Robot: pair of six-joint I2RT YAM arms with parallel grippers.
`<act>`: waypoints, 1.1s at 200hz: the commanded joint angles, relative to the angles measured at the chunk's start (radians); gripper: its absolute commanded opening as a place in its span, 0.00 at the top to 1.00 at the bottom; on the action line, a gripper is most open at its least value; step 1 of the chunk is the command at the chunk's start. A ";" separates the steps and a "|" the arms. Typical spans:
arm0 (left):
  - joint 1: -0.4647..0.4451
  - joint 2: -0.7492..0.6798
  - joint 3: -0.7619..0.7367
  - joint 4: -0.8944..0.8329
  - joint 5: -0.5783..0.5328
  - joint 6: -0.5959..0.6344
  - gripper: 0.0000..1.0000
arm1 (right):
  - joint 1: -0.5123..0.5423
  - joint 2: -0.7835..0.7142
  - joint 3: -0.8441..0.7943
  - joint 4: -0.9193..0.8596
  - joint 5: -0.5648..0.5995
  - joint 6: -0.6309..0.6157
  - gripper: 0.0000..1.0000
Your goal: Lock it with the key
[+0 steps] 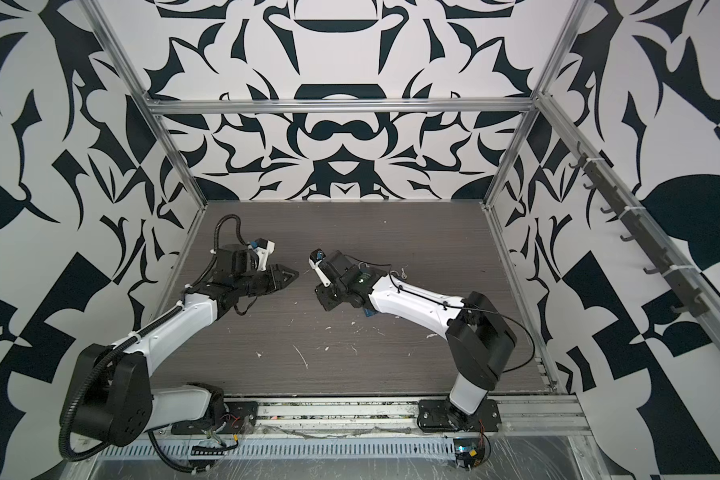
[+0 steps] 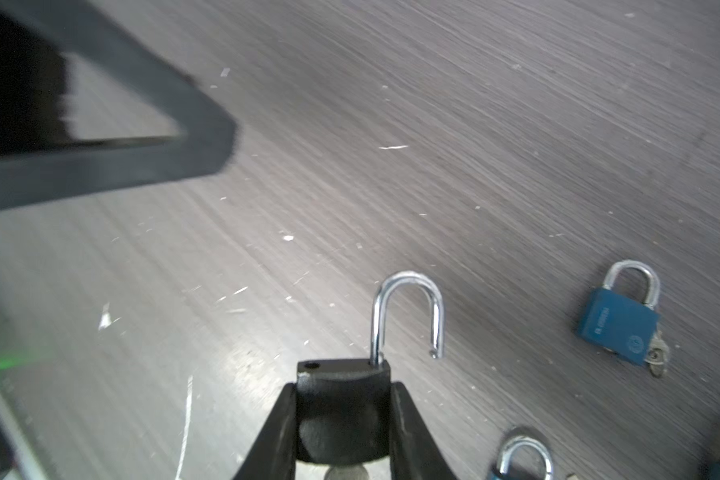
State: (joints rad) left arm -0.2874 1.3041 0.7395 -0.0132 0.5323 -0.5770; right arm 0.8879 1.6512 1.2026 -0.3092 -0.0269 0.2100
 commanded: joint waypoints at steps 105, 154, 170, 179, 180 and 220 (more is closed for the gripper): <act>-0.131 0.155 0.047 0.166 0.156 -0.058 0.64 | 0.022 -0.076 -0.024 0.033 -0.001 -0.014 1.00; -0.144 0.182 0.067 0.181 0.161 -0.066 0.67 | 0.022 -0.073 -0.011 0.032 0.002 -0.022 1.00; -0.149 0.191 0.073 0.185 0.164 -0.067 0.68 | 0.022 -0.069 -0.005 0.031 0.002 -0.025 1.00; -0.151 0.195 0.074 0.187 0.164 -0.067 0.69 | 0.022 -0.068 -0.002 0.031 0.000 -0.025 1.00; -0.151 0.196 0.074 0.188 0.164 -0.068 0.69 | 0.022 -0.068 -0.002 0.030 0.000 -0.026 1.00; -0.159 0.207 0.079 0.195 0.165 -0.072 0.73 | 0.022 -0.070 0.004 0.035 0.007 -0.027 1.00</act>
State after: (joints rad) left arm -0.4366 1.4979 0.7853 0.1539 0.6765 -0.6437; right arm 0.9073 1.6215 1.1622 -0.3130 -0.0299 0.1989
